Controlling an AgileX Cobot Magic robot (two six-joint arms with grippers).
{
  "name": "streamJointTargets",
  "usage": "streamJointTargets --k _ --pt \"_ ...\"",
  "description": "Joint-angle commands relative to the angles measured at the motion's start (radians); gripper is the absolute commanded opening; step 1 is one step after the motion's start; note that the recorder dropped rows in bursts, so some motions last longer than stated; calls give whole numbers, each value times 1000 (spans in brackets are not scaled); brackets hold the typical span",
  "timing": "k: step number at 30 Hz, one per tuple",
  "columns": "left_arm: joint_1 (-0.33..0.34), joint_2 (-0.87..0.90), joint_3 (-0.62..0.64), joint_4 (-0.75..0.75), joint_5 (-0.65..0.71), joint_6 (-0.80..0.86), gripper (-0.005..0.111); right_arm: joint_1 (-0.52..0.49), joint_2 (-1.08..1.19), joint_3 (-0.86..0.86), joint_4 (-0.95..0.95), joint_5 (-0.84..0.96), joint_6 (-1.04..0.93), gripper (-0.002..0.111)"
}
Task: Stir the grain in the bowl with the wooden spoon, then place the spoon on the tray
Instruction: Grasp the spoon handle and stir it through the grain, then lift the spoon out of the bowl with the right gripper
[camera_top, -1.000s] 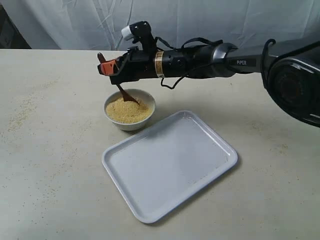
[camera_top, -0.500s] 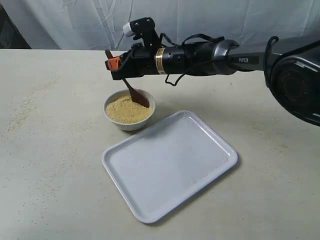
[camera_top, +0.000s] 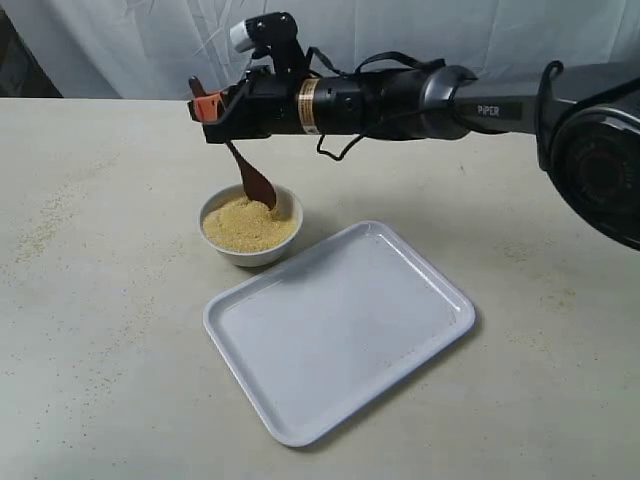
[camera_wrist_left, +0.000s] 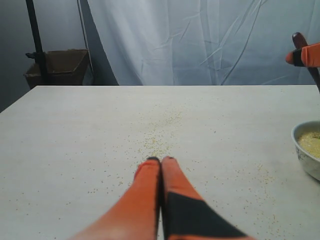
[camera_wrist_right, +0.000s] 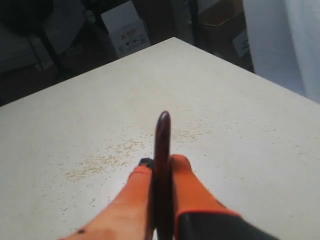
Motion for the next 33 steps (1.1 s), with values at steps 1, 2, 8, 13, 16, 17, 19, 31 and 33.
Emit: streamJointTargets --k 1,2,8,13,16,17,19,31,33 --pt "2 -4 2 1 -1 0 0 -8 -35 2 4 54 -26 0" --pt "2 -4 2 1 -1 0 0 -8 -48 2 4 54 -26 0" --pt "2 -4 2 1 -1 0 0 -8 -166 2 -215 102 97 0" --pt "2 -4 2 3 -1 0 0 -25 -251 12 -467 -16 443 0" --pt "2 -4 2 3 -1 0 0 -51 -259 12 -467 -271 457 0" --pt "2 -4 2 3 -1 0 0 -59 -259 12 -467 -344 486 0" --pt "2 -4 2 3 -1 0 0 -72 -259 12 -467 -514 564 0" --pt "2 -4 2 3 -1 0 0 -46 -253 198 -467 -520 795 -1" --pt "2 -4 2 3 -1 0 0 -30 -253 212 -467 -520 789 -1"
